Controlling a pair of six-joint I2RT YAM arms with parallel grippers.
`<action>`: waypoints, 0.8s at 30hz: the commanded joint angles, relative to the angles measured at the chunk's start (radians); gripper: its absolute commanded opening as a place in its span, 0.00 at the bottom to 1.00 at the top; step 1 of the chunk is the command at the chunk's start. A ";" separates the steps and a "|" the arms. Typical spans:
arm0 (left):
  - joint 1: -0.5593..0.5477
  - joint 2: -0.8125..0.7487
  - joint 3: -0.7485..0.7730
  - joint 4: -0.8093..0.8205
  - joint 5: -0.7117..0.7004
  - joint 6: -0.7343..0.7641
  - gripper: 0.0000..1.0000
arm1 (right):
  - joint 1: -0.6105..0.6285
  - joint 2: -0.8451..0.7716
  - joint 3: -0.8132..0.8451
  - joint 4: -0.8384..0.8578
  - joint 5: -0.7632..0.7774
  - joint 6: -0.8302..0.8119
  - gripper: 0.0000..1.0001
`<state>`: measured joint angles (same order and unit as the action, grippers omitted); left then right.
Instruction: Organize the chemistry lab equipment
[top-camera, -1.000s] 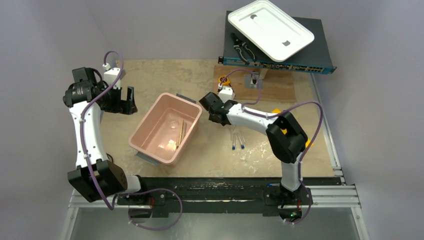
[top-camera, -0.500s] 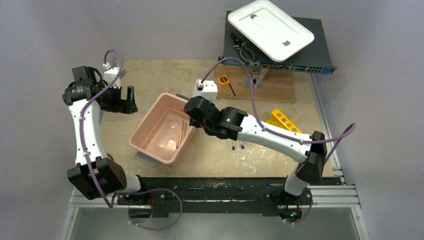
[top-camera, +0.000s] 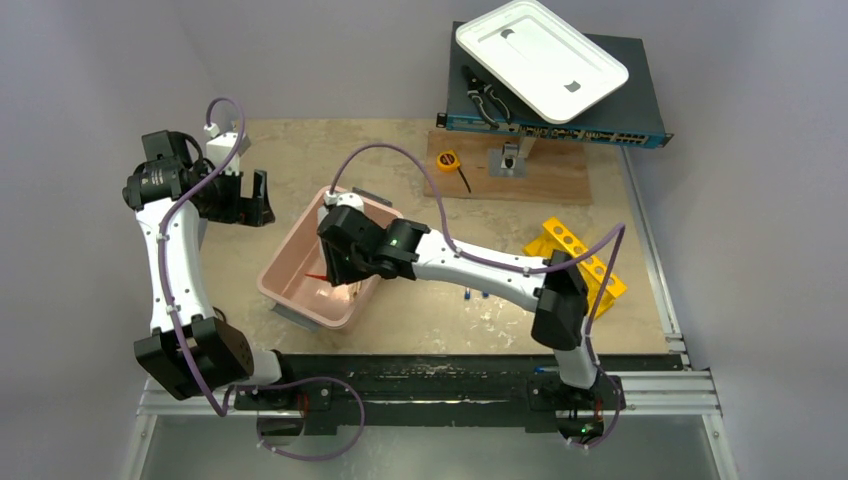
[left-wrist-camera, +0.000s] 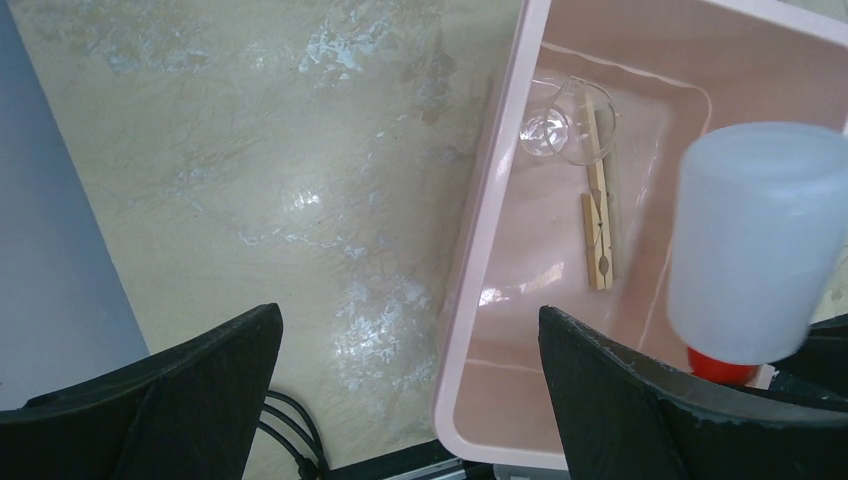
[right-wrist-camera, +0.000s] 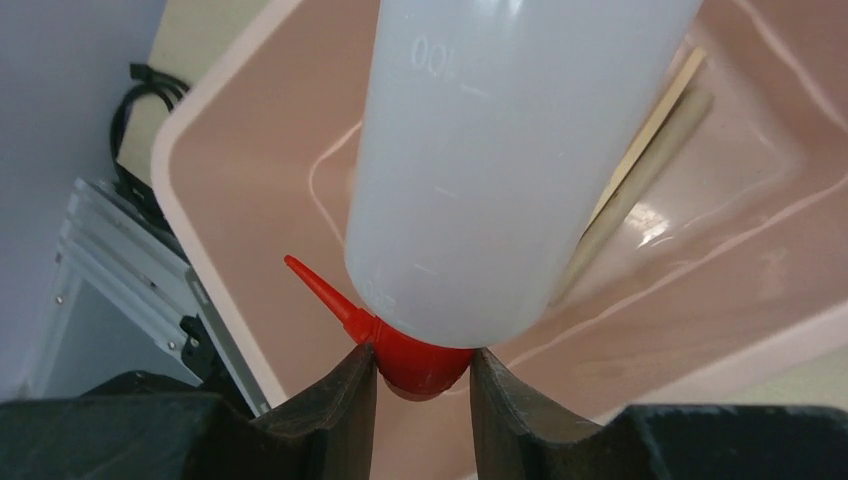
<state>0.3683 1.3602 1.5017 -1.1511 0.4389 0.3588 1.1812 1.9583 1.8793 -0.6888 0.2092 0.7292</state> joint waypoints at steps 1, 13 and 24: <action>0.009 -0.027 0.035 -0.014 0.015 0.010 1.00 | 0.004 0.019 0.075 0.010 -0.111 -0.026 0.31; 0.009 -0.026 0.028 -0.006 0.005 0.009 1.00 | -0.008 0.059 0.174 -0.043 -0.135 -0.070 0.64; 0.009 -0.019 0.011 0.001 0.003 0.009 1.00 | -0.233 -0.277 -0.169 -0.009 0.072 -0.073 0.57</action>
<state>0.3683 1.3590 1.5017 -1.1610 0.4377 0.3588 1.0630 1.8359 1.8507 -0.7242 0.1524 0.6674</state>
